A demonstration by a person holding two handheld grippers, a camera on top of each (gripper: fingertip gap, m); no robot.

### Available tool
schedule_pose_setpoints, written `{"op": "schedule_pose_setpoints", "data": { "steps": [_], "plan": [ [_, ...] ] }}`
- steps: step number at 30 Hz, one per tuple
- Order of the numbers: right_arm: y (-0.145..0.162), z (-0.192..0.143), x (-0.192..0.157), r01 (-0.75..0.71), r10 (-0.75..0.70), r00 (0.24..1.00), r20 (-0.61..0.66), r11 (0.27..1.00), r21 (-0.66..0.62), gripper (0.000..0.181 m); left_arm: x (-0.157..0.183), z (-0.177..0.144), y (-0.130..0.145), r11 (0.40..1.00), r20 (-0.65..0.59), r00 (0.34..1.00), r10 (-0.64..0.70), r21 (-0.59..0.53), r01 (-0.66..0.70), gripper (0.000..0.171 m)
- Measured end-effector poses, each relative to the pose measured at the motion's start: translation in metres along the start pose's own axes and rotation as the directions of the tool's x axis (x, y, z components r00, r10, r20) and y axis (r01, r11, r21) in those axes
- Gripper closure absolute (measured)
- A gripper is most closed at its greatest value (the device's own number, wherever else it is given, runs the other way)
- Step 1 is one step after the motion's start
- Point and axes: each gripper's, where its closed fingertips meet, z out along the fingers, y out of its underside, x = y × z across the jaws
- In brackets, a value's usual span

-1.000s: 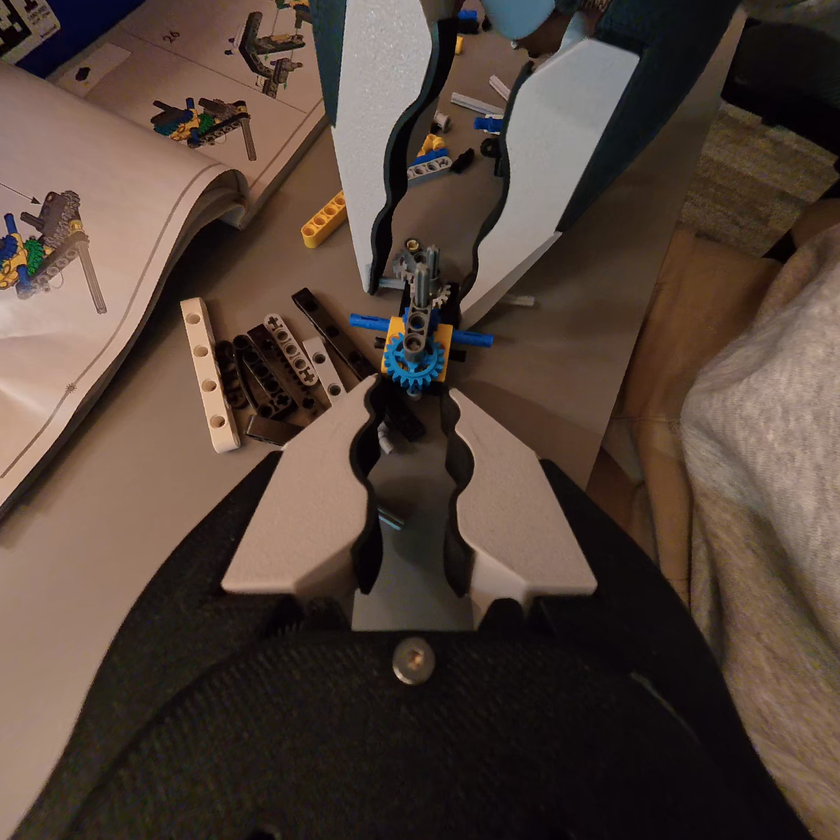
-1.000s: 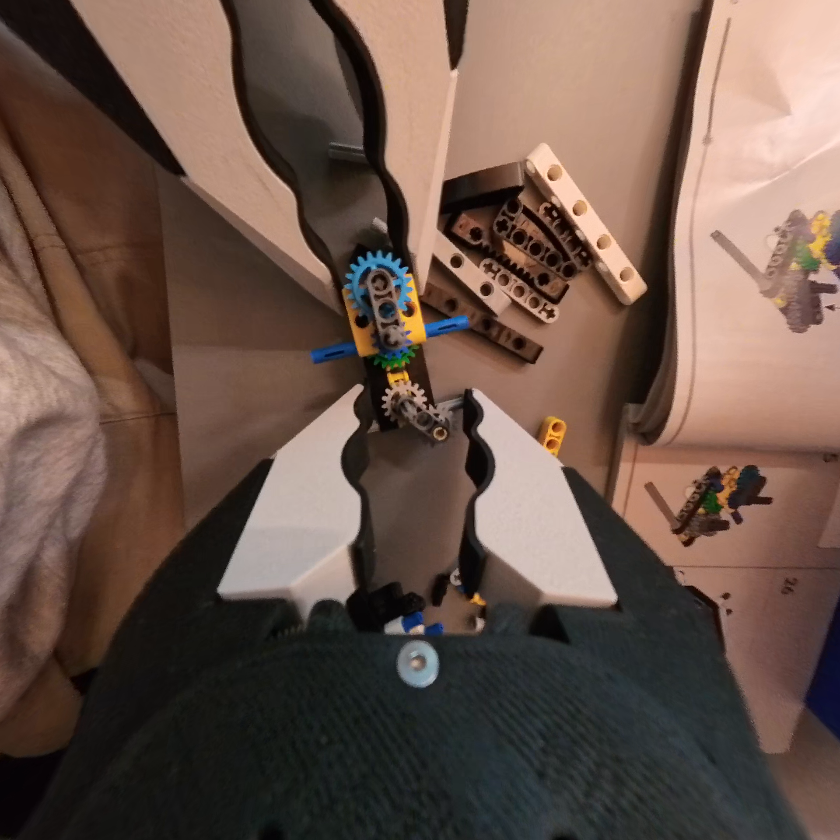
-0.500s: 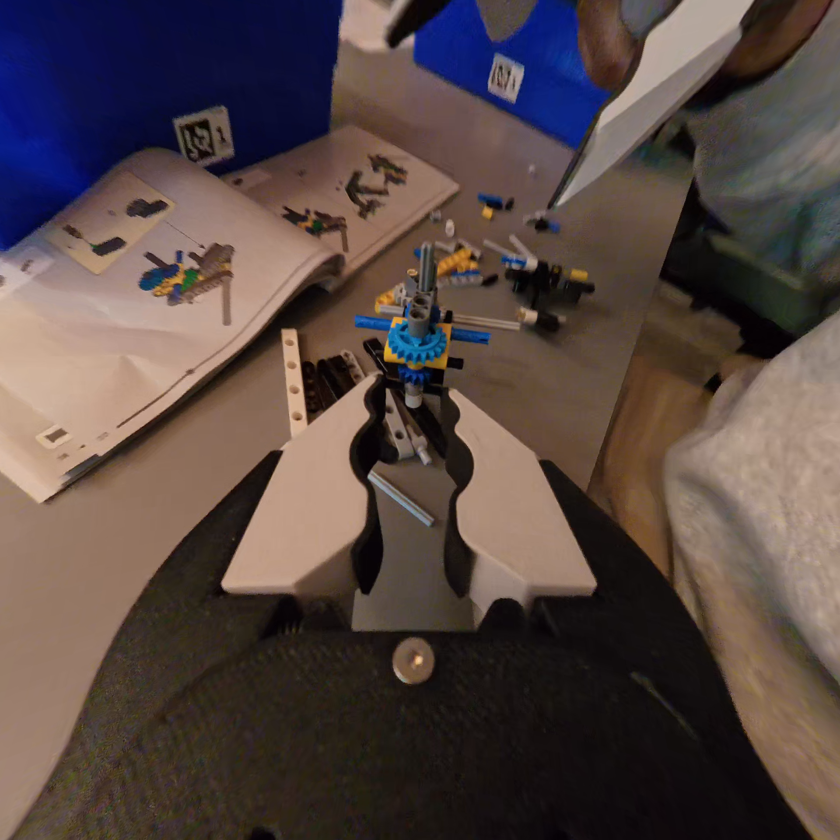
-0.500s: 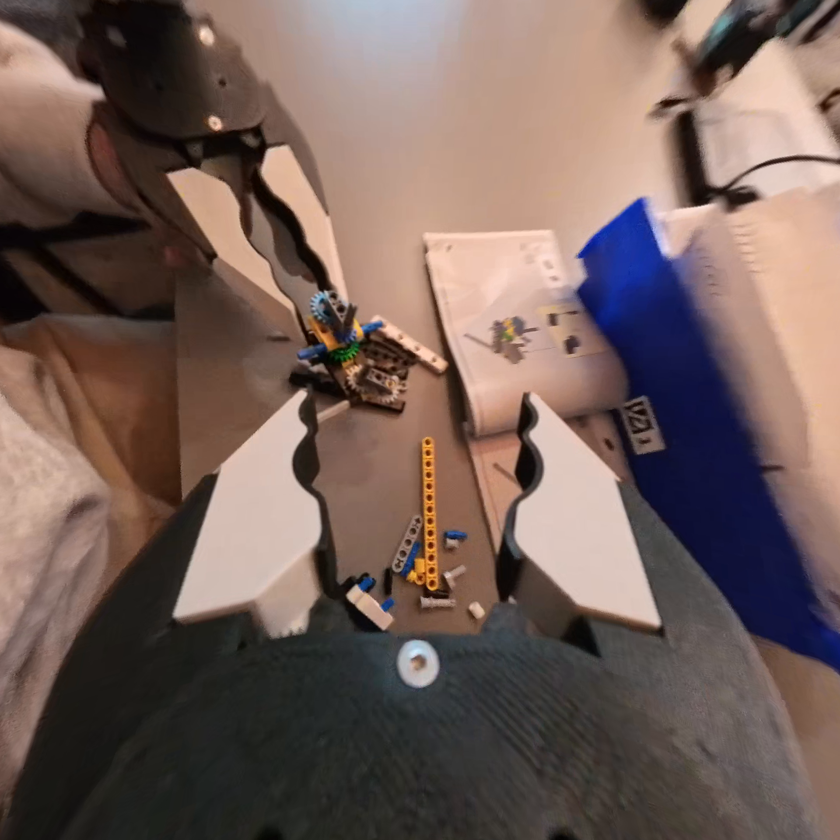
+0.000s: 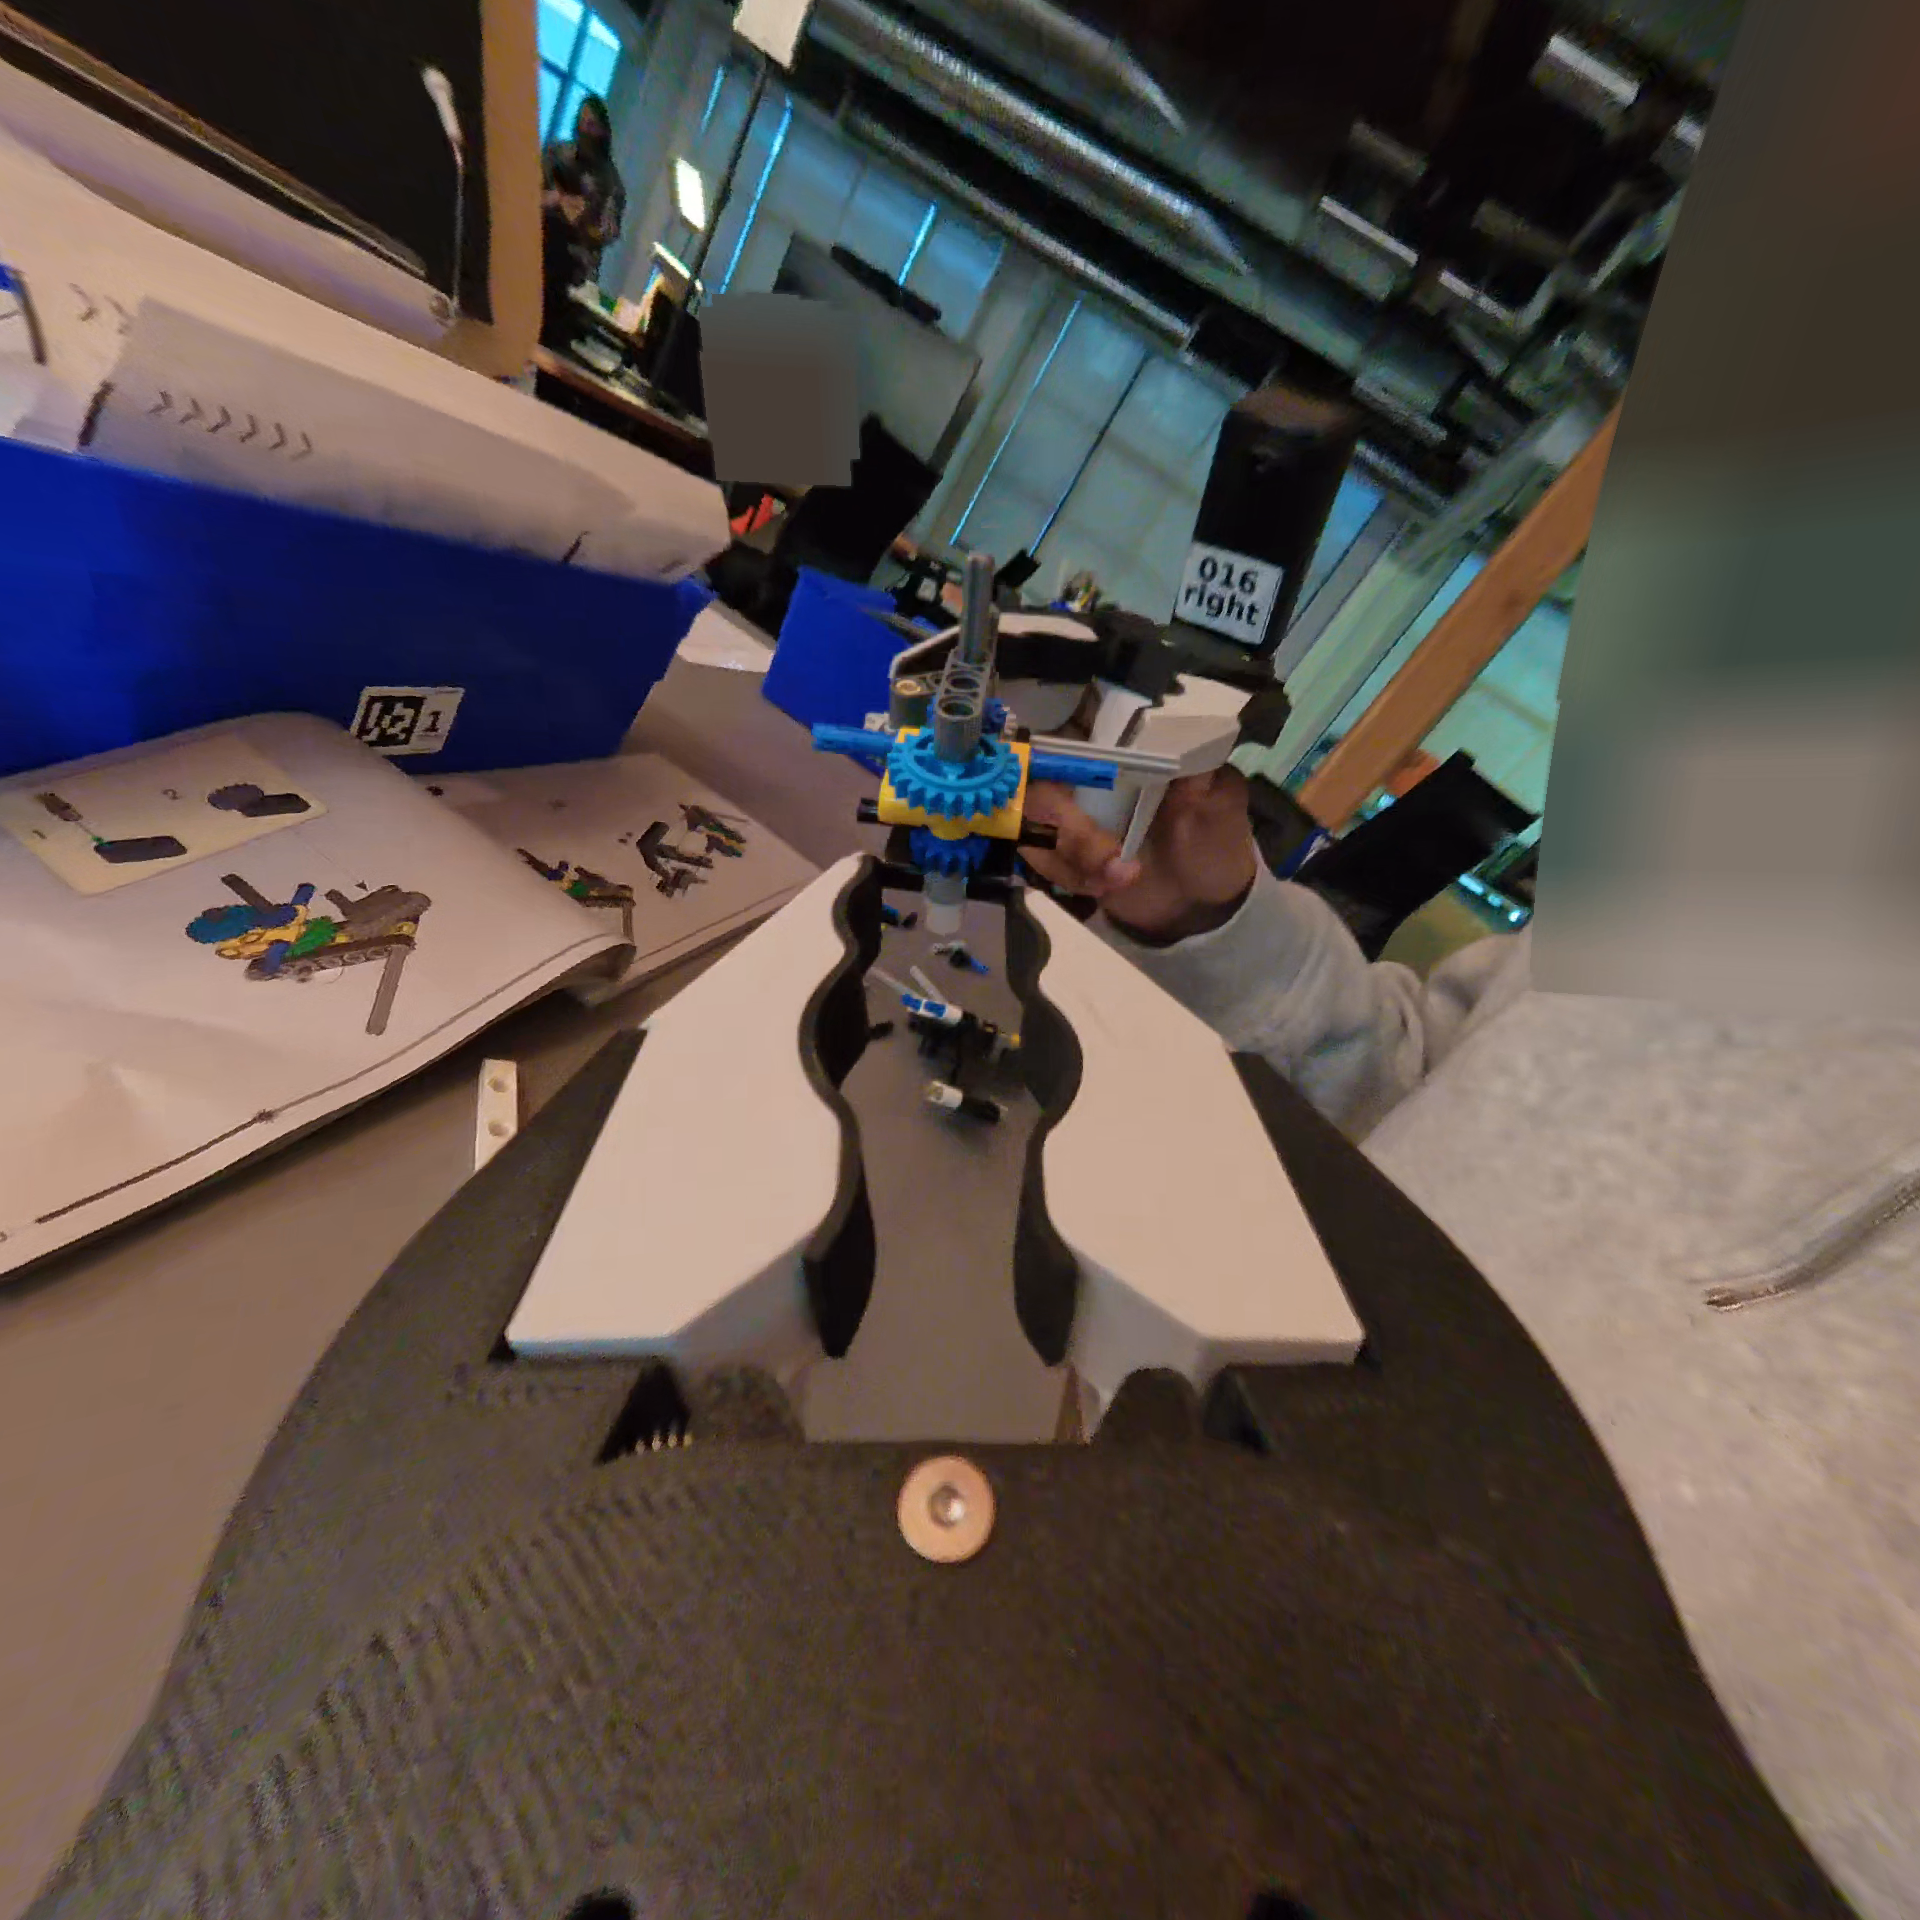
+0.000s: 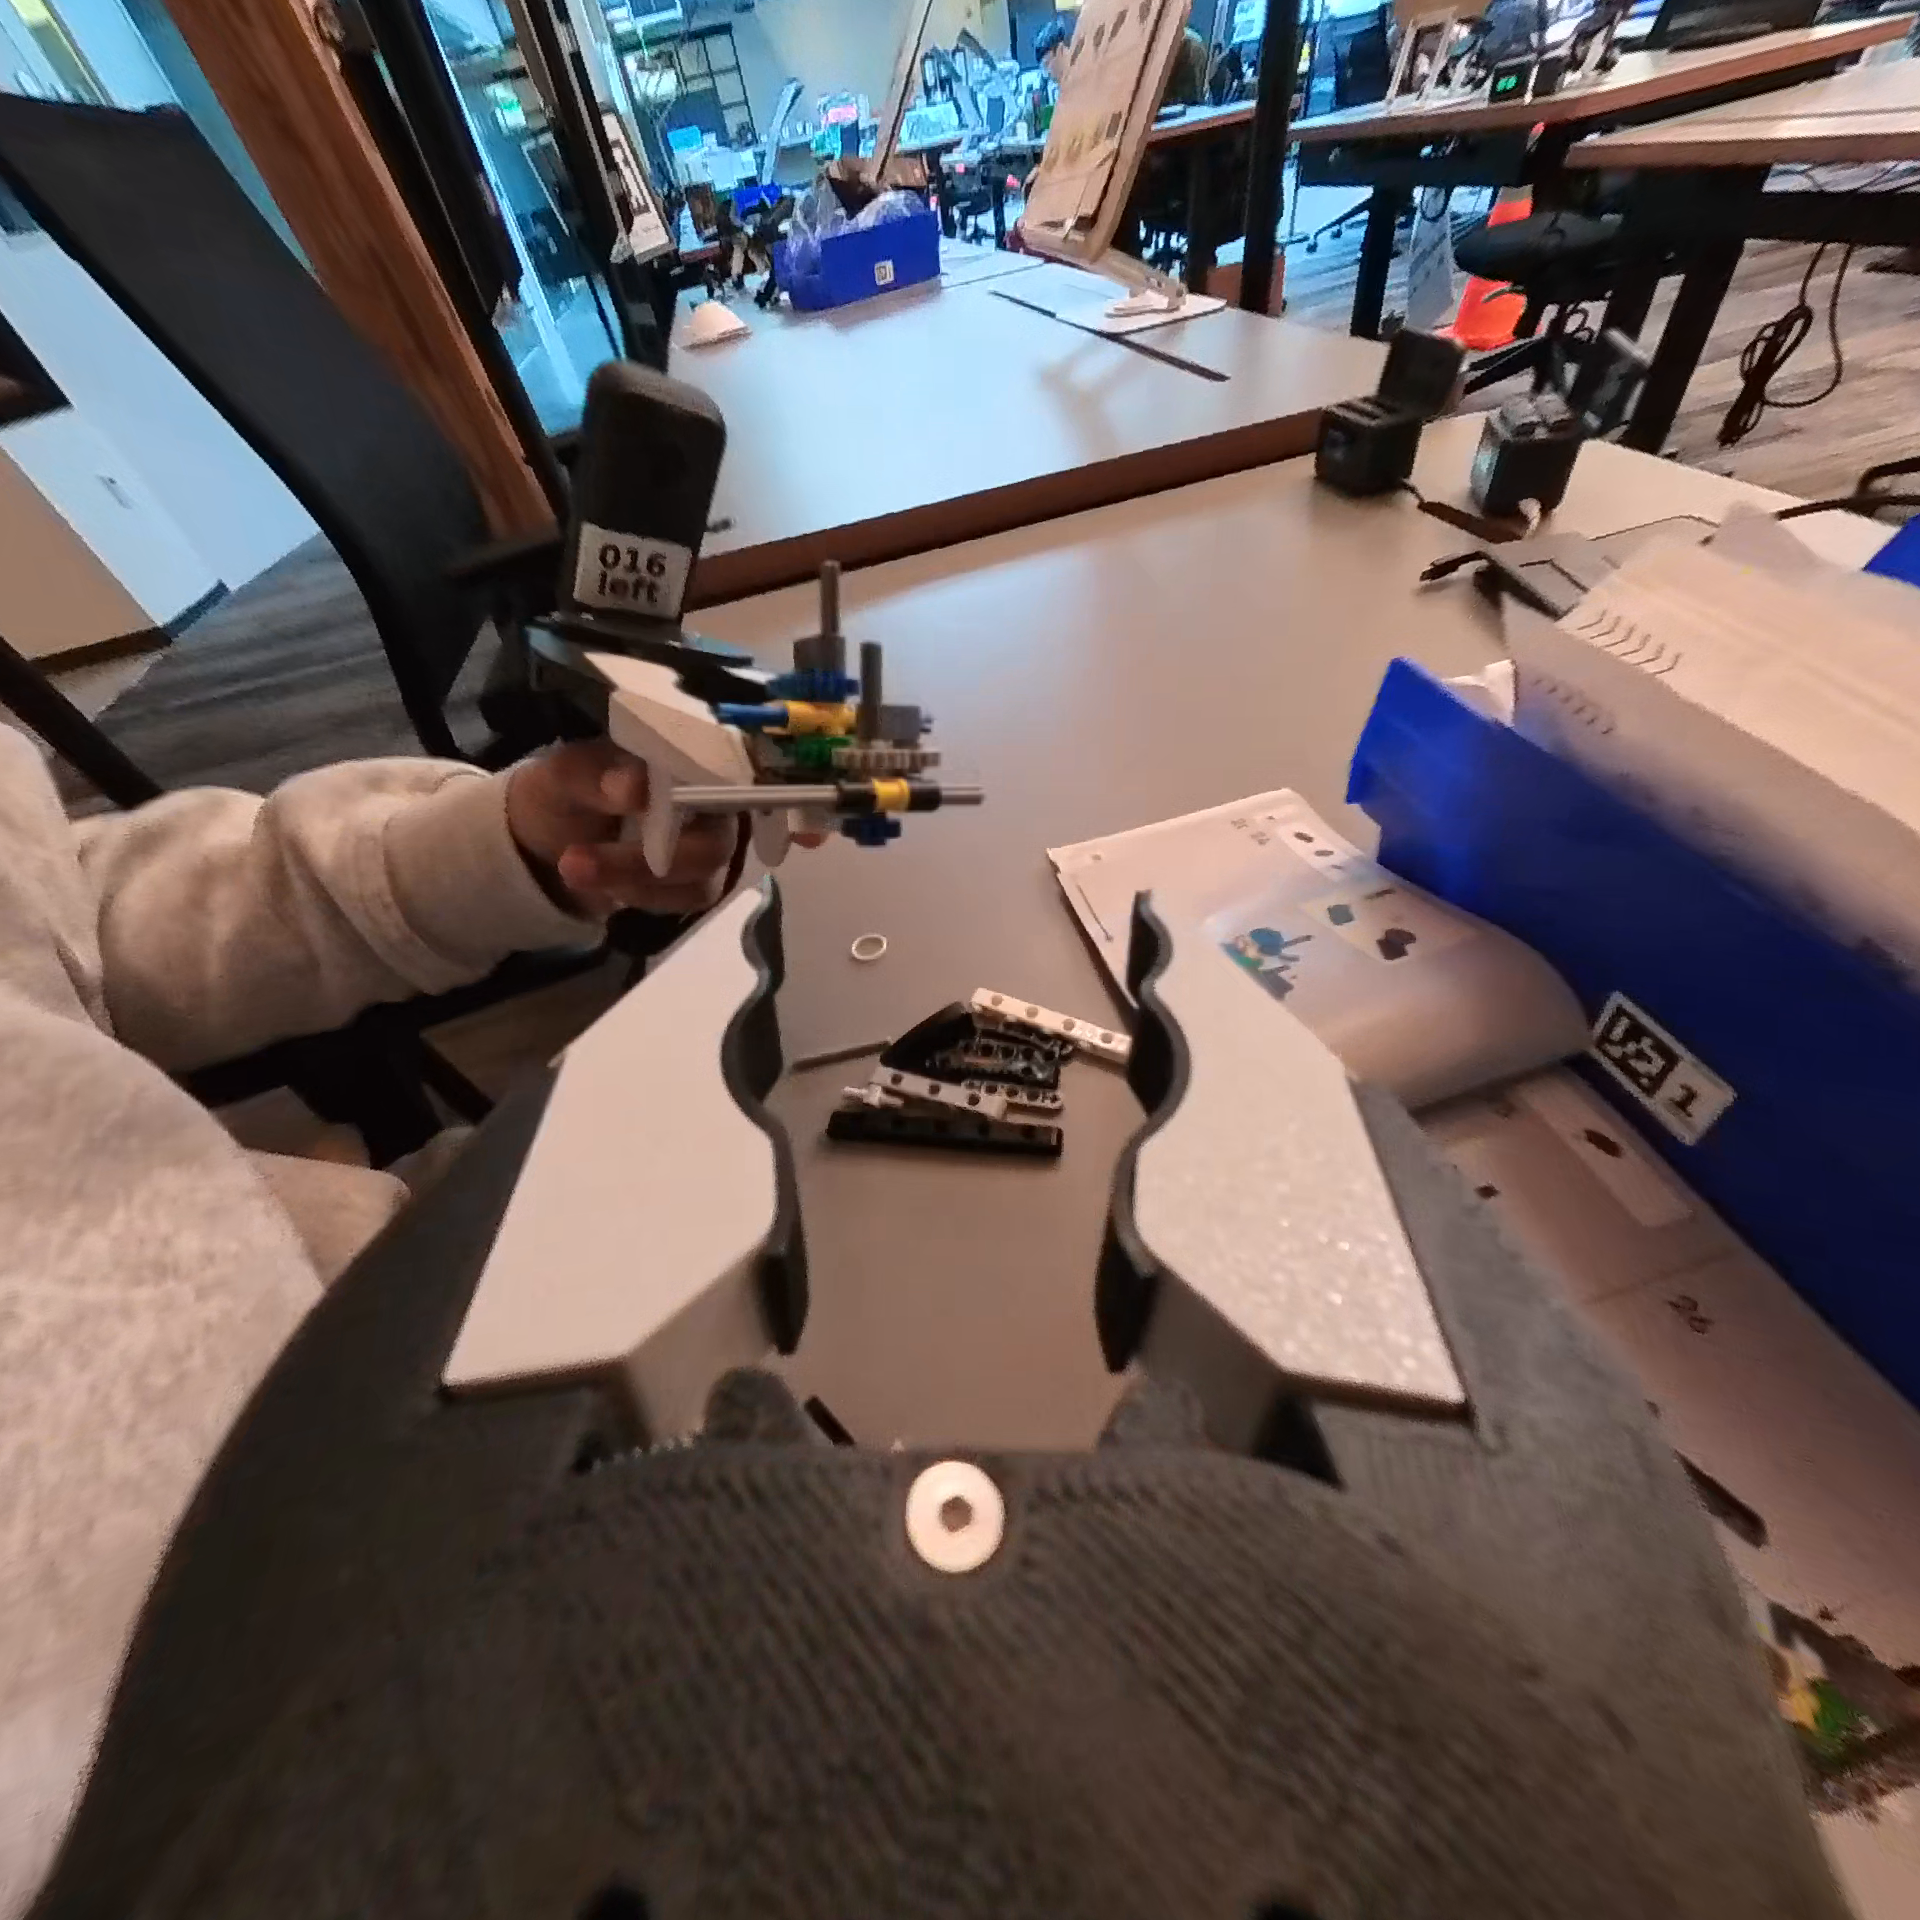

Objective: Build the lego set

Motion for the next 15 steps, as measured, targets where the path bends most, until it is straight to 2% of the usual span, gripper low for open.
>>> {"op": "schedule_pose_setpoints", "data": {
  "steps": [4,7,15],
  "plan": [
    [0.011,0.002,-0.004,0.029,-0.029,1.000,0.006,0.999,-0.045,0.116,0.007,0.009,0.003,1.000,-0.041,0.999,0.001,-0.021,-0.002,0.150],
    [0.012,-0.001,-0.013,0.002,0.001,0.997,0.075,0.999,-0.037,0.119,0.015,0.013,0.004,0.999,-0.095,0.995,0.011,-0.034,-0.014,0.150],
    [0.001,-0.007,-0.031,-0.053,0.051,0.981,0.189,0.999,0.007,0.124,0.032,0.017,0.007,0.999,-0.241,0.970,-0.036,-0.044,0.026,0.150]
  ]
}}
